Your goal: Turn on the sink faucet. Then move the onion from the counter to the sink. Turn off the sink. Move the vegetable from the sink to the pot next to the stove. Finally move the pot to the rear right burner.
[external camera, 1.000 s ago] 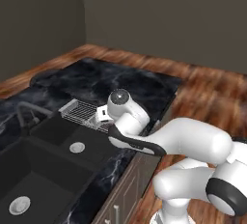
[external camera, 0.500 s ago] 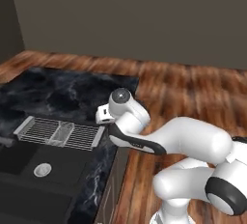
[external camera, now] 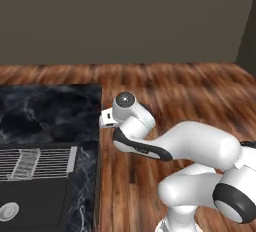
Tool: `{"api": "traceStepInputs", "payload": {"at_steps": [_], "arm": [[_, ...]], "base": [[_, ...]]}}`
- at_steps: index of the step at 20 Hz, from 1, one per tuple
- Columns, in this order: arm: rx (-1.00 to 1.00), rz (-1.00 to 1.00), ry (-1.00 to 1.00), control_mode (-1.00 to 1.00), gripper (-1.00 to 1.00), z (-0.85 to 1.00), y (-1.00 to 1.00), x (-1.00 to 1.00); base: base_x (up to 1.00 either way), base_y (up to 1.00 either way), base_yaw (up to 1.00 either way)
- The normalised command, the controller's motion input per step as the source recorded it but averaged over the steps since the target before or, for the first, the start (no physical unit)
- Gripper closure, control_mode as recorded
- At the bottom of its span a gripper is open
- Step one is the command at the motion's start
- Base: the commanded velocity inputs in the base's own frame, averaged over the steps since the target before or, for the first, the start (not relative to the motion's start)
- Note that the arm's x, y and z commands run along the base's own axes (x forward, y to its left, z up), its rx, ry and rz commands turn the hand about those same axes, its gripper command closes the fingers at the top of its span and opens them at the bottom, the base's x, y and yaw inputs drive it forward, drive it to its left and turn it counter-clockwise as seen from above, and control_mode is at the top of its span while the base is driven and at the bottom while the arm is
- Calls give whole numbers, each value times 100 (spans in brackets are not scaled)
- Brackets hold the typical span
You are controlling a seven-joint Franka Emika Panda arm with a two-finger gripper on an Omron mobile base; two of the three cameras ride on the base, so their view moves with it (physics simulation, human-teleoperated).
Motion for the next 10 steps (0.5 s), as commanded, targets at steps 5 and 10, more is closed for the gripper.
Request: {"api": "traceStepInputs", "payload": {"at_steps": [5, 10], "arm": [[0, 0, 0, 100, 100, 0, 0, 0], [0, 0, 0, 100, 100, 0, 0, 0]], "base": [[0, -8, -49], [0, -7, -50]]}}
